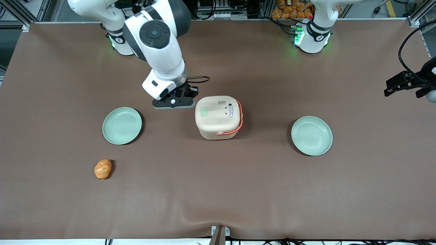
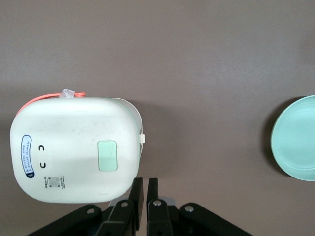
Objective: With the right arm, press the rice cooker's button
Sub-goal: 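Lower the closed right gripper onto the rice cooker's lid button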
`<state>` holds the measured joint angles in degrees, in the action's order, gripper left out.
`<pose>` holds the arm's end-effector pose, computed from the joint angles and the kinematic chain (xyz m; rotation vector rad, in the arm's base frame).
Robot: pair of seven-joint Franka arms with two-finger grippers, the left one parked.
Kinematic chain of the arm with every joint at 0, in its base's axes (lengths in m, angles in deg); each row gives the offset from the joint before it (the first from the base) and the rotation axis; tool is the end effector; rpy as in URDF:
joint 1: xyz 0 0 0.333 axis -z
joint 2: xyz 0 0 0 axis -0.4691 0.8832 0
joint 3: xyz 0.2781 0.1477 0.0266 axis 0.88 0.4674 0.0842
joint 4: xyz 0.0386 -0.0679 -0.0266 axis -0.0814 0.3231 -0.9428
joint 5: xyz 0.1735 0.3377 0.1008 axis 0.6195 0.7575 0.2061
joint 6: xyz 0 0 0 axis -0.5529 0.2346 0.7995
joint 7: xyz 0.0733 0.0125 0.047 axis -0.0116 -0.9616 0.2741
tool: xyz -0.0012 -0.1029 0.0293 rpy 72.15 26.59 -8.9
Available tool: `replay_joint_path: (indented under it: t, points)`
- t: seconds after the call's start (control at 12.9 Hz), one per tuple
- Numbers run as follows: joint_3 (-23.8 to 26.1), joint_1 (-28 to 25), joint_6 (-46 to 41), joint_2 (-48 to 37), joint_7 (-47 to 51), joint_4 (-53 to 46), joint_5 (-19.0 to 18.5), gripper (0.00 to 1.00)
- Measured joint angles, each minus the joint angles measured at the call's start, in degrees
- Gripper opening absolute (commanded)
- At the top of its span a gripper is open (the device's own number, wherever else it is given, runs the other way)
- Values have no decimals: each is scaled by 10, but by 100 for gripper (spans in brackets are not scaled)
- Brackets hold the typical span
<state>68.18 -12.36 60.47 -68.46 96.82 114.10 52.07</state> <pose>0.5133 0.3988 0.4708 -3.1300 -0.0490 -0.0033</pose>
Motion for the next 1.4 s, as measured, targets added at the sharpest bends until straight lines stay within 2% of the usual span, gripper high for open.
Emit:
replay_joint_path:
  t: [1.4]
  points:
    - [0, -38, 72, 73, 40, 0, 0, 10]
